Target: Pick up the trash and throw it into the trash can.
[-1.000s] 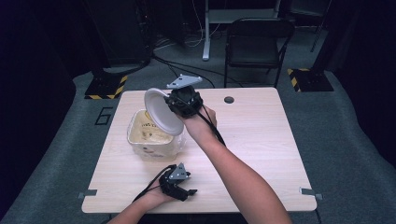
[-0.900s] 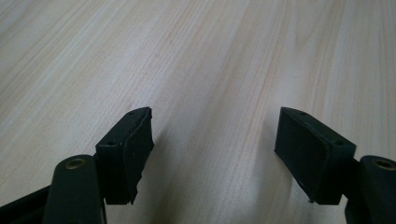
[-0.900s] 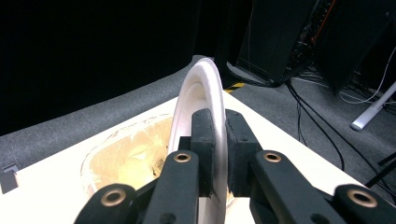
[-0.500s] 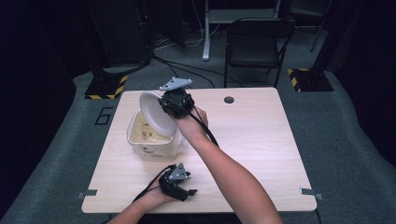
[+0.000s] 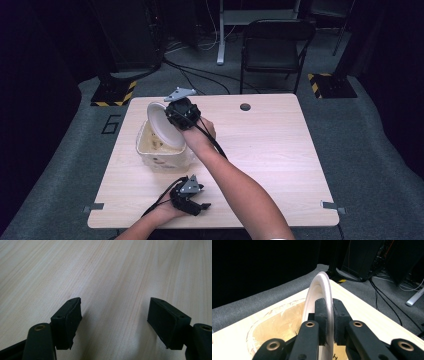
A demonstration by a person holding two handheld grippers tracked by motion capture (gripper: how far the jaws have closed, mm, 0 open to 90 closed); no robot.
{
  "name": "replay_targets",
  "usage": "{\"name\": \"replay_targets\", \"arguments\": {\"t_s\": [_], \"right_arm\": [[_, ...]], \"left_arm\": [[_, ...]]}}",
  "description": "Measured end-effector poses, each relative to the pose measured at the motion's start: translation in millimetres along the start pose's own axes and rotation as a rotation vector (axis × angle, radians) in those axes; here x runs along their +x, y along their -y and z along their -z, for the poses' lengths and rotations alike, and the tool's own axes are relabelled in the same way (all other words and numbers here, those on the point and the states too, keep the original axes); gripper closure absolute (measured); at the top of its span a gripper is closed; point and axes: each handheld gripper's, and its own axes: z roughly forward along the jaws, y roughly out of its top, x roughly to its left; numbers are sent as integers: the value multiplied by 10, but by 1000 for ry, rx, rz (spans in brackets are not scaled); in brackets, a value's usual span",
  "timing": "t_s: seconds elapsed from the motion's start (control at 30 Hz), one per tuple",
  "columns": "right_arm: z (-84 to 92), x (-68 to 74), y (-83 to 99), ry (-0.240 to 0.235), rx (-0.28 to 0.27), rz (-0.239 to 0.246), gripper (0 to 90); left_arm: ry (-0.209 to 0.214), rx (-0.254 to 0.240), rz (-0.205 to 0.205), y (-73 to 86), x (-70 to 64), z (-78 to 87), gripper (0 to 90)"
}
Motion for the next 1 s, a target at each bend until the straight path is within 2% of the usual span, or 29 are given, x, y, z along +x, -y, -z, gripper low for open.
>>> {"name": "replay_targets", "arguments": {"t_s": [0.27,0.53,0.67,0.8,1.0], "right_arm": [[-149,44,130,-6,28,10,832],[-247,80,244,-34,55,-1,831],[-263,88,281,-44,55,8,827],[-289,90,328,-70,79,10,790],[-217,88,353,-80,69,9,763]], "left_arm": [[2,4,-1,-1,1,4,266],[2,3,-5,-1,4,3,266],[3,5,-7,-1,6,5,266],[-1,2,-8,1,4,3,266],[4,4,-7,0,6,4,266]]}}
